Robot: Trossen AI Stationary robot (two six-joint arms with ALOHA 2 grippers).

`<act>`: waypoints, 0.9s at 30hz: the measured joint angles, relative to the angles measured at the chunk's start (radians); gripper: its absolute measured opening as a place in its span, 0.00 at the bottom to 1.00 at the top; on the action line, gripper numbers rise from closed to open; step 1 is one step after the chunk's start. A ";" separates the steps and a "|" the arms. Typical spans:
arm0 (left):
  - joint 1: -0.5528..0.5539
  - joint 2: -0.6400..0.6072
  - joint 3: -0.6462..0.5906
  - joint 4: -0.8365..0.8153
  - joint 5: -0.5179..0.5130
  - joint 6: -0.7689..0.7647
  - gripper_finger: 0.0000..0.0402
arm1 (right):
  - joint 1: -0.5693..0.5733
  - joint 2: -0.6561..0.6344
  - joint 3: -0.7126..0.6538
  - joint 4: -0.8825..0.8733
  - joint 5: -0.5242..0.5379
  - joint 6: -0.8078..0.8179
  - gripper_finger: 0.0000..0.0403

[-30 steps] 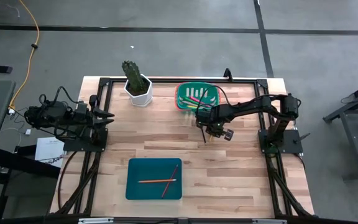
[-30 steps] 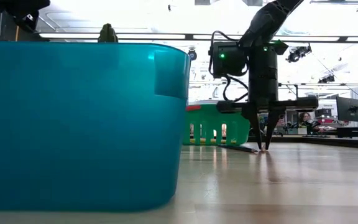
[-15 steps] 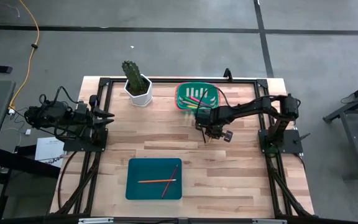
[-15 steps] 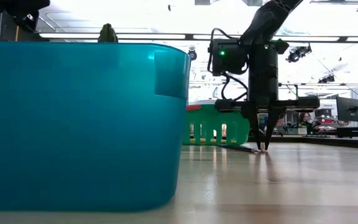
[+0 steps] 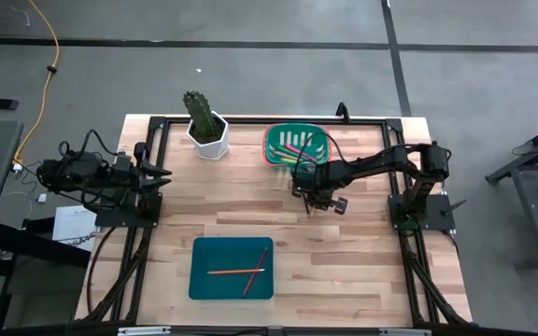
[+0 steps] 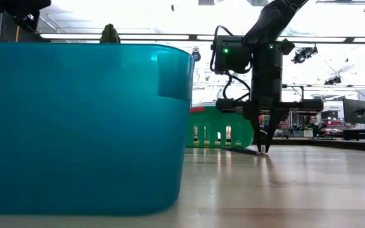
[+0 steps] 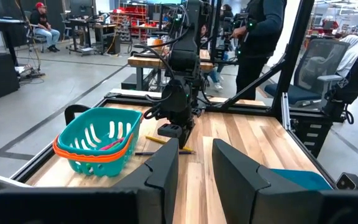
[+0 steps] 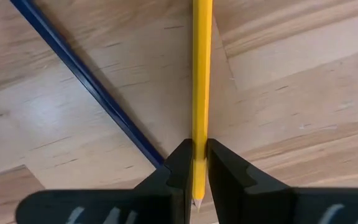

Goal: Sort pens & pencils
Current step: Put the yellow pencil into the blue bin

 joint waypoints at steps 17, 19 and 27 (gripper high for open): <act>0.000 0.000 0.000 0.000 0.000 0.000 0.21 | 0.000 -0.009 0.000 -0.013 0.017 -0.012 0.08; 0.000 0.000 0.000 0.000 -0.001 0.002 0.21 | 0.000 -0.023 0.000 -0.030 0.028 -0.011 0.08; 0.000 0.000 0.000 0.001 -0.007 0.007 0.21 | 0.006 -0.063 0.003 -0.057 0.041 -0.008 0.08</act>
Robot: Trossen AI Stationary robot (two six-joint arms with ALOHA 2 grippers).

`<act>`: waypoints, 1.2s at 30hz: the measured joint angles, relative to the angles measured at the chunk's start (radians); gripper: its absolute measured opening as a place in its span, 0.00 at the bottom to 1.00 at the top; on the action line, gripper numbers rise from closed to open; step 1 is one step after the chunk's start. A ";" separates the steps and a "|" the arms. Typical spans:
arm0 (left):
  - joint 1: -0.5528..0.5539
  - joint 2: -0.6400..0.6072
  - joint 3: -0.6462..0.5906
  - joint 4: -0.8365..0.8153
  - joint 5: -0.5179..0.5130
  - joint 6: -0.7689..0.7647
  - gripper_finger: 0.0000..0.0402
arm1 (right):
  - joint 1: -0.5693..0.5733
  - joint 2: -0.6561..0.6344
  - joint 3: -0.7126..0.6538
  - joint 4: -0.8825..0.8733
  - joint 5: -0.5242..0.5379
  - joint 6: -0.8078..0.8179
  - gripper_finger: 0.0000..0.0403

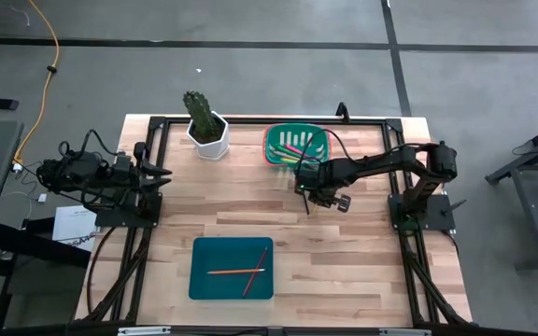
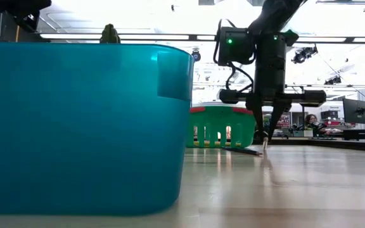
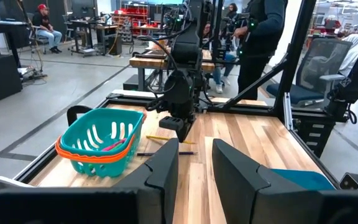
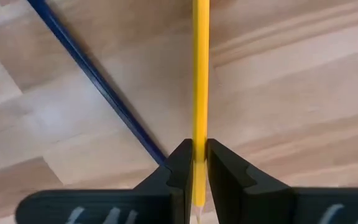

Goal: Sort pens & pencils
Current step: Put the yellow pencil into the blue bin

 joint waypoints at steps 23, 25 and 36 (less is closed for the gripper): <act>0.000 0.000 0.000 0.006 -0.010 -0.007 0.21 | -0.008 0.002 -0.020 -0.033 -0.067 -0.024 0.08; 0.000 0.000 0.000 0.006 -0.001 -0.008 0.21 | -0.009 0.002 -0.021 -0.040 -0.064 -0.023 0.08; 0.000 0.000 0.000 0.006 0.006 -0.008 0.21 | -0.027 0.011 -0.054 -0.006 -0.124 -0.027 0.08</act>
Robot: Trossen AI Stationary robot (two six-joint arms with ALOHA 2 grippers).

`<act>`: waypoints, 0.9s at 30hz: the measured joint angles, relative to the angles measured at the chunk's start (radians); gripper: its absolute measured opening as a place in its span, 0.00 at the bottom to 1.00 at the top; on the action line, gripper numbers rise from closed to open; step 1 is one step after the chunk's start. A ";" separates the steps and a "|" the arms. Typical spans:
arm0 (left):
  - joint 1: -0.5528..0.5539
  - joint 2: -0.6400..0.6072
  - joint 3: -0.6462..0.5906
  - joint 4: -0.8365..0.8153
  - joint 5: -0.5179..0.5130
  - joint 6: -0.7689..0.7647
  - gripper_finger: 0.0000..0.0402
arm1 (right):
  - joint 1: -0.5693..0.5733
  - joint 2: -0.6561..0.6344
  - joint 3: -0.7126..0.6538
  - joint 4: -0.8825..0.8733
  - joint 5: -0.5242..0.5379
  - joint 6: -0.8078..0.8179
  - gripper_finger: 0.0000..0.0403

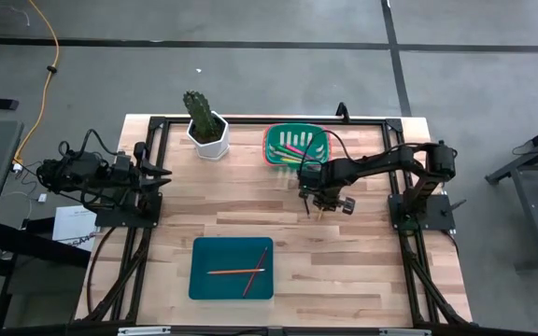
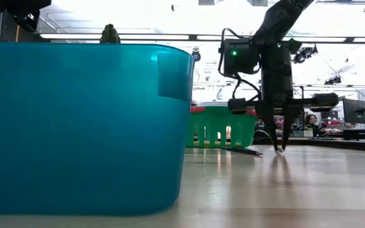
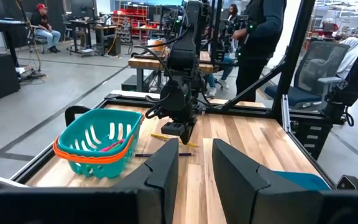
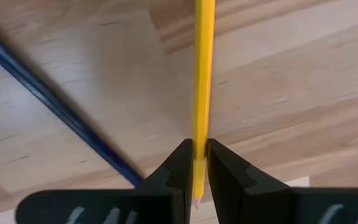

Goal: Sort pens & pencils
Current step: Put the yellow pencil into the blue bin

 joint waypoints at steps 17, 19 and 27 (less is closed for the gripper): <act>0.000 0.000 0.000 0.000 0.002 -0.001 0.21 | -0.008 0.001 -0.005 0.006 0.019 -0.001 0.15; 0.000 0.000 0.000 0.000 0.002 -0.001 0.21 | -0.008 0.002 -0.005 0.006 0.019 -0.001 0.18; 0.000 0.000 0.000 -0.001 0.002 -0.001 0.21 | -0.008 0.018 -0.005 0.017 0.018 -0.004 0.19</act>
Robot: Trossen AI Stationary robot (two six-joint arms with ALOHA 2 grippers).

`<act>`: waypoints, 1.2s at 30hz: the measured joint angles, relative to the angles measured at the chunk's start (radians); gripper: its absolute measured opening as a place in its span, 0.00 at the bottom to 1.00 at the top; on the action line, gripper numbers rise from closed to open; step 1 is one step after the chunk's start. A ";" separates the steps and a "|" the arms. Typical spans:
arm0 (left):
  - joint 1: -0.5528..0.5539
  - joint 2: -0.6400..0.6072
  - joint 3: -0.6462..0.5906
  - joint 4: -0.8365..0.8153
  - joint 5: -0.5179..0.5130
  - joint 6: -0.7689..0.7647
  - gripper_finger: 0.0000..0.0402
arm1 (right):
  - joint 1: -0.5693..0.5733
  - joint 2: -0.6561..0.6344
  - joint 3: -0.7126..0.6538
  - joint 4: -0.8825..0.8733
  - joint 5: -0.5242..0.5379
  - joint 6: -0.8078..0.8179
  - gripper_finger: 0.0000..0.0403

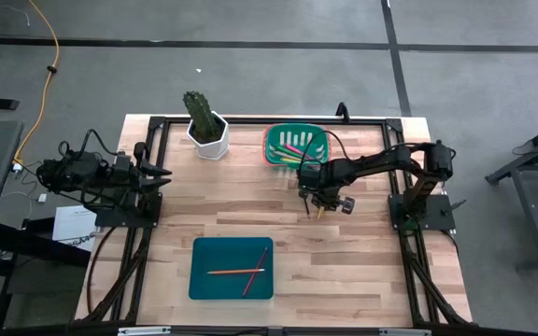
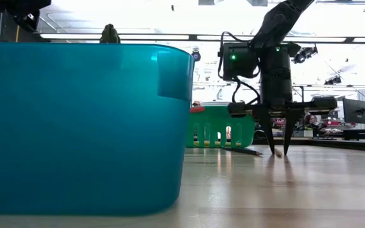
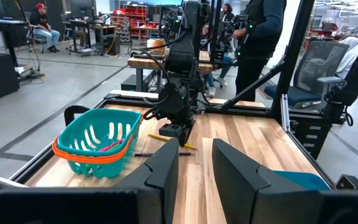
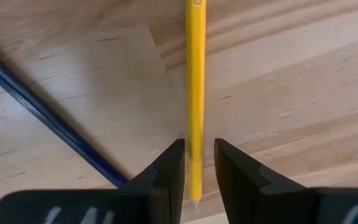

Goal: Sort pens & pencils
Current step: Put the yellow pencil into the blue bin

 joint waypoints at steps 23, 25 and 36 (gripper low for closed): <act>0.000 0.000 0.000 0.000 -0.007 0.001 0.21 | 0.000 0.024 0.002 0.016 -0.015 -0.007 0.06; 0.000 0.000 0.000 0.000 -0.008 0.001 0.21 | 0.000 0.024 0.001 0.016 -0.015 -0.007 0.04; 0.000 0.000 0.000 0.001 -0.008 0.005 0.21 | 0.001 0.029 0.037 -0.028 -0.009 -0.047 0.02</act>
